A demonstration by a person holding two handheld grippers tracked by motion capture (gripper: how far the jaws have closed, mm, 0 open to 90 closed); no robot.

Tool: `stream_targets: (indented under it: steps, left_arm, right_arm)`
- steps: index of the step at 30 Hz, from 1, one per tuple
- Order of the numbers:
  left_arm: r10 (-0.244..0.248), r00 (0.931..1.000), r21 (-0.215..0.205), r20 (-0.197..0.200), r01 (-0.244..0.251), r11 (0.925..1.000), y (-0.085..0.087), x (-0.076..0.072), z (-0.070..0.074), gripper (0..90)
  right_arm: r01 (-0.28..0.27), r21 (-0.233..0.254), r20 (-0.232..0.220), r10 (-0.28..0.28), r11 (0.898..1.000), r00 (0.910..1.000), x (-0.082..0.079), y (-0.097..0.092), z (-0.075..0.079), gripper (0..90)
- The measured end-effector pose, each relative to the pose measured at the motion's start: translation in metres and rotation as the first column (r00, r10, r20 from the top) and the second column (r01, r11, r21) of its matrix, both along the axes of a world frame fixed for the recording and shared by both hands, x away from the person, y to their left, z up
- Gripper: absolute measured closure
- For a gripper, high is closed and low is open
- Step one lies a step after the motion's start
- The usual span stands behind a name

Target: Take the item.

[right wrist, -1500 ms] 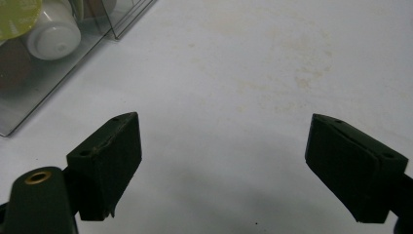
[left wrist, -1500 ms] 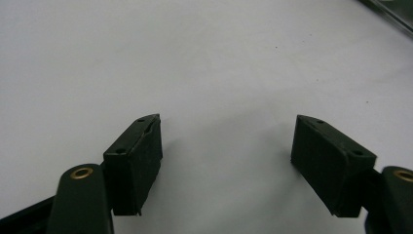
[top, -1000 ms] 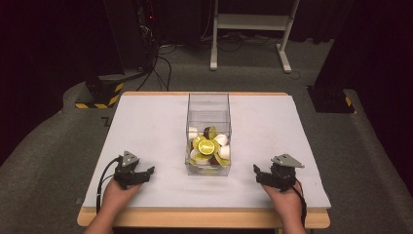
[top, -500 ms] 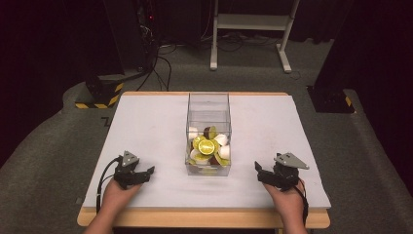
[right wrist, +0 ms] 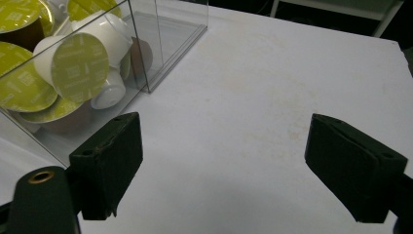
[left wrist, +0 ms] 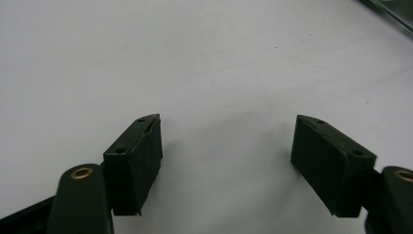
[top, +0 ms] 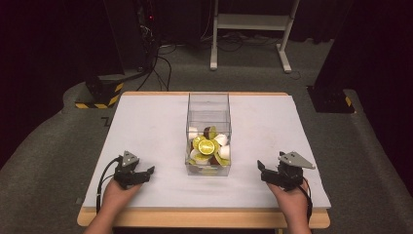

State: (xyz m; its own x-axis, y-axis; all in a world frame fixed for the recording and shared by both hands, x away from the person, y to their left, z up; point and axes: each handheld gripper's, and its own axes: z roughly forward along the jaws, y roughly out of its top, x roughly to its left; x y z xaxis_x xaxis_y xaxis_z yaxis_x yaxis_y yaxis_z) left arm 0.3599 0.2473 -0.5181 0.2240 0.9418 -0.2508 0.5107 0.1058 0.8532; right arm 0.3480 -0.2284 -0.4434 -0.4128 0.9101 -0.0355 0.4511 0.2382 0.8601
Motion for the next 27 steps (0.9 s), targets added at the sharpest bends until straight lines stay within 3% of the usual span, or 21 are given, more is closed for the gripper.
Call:
stream_targets:
  steps: [13, 21, 27]
  left_arm:
    - [0.001, 1.0000, 0.000, 0.000, -0.001, 1.0000, 0.000, 0.000, 0.000, 27.2]
    - [0.003, 1.0000, -0.004, 0.001, -0.003, 1.0000, 0.000, 0.000, 0.000, 27.2]
    - [0.000, 1.0000, -0.001, -0.001, 0.000, 1.0000, 0.000, 0.000, 0.000, 27.2]
  right_arm:
    - [-0.043, 0.009, 0.018, 0.043, 0.999, 0.9989, -0.003, 0.012, 0.008, 15.1]
    - [-0.078, 0.032, 0.016, 0.078, 0.996, 0.9968, 0.003, 0.023, 0.009, 15.8]
    - [-0.106, 0.016, 0.003, 0.106, 0.994, 0.9943, 0.010, 0.035, 0.010, 15.4]
